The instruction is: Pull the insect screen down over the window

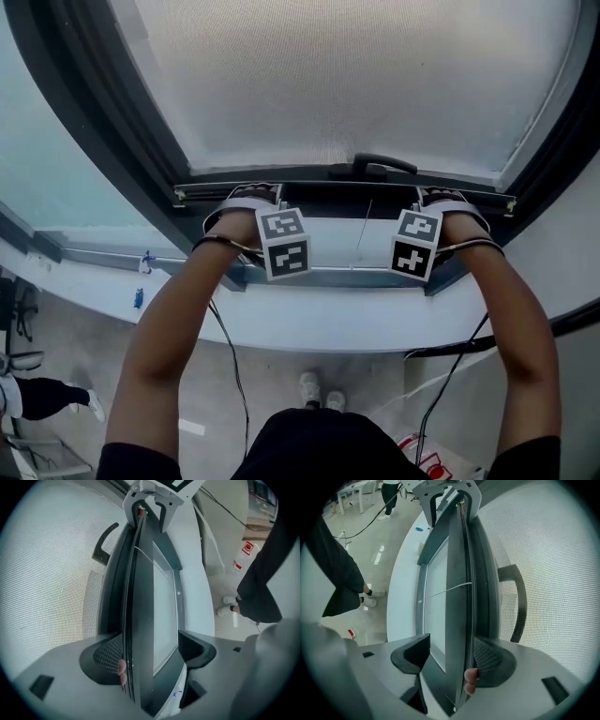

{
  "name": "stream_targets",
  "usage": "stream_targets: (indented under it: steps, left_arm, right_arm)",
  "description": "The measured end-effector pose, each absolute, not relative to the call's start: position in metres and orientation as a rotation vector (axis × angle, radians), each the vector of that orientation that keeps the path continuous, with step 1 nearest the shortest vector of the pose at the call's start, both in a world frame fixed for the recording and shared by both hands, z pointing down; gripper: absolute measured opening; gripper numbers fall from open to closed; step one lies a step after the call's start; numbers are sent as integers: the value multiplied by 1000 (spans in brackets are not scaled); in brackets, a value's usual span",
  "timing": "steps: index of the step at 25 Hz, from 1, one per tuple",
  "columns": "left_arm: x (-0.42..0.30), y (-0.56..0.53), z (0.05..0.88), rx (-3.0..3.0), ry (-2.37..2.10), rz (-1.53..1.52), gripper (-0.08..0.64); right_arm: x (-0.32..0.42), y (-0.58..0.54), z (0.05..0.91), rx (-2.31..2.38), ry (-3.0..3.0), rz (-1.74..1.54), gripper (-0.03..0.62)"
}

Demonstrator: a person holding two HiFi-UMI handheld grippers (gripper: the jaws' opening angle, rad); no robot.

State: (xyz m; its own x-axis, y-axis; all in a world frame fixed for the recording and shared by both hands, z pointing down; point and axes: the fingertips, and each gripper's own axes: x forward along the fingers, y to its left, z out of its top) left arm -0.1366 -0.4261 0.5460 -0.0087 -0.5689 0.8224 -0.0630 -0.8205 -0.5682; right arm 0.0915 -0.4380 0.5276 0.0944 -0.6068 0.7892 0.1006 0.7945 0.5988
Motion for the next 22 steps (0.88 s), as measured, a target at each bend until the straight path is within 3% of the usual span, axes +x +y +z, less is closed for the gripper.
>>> stream_targets:
  steps: [22]
  left_arm:
    - [-137, -439, 553, -1812, 739, -1757, 334]
  right_arm:
    - [95, -450, 538, 526, -1304, -676, 282]
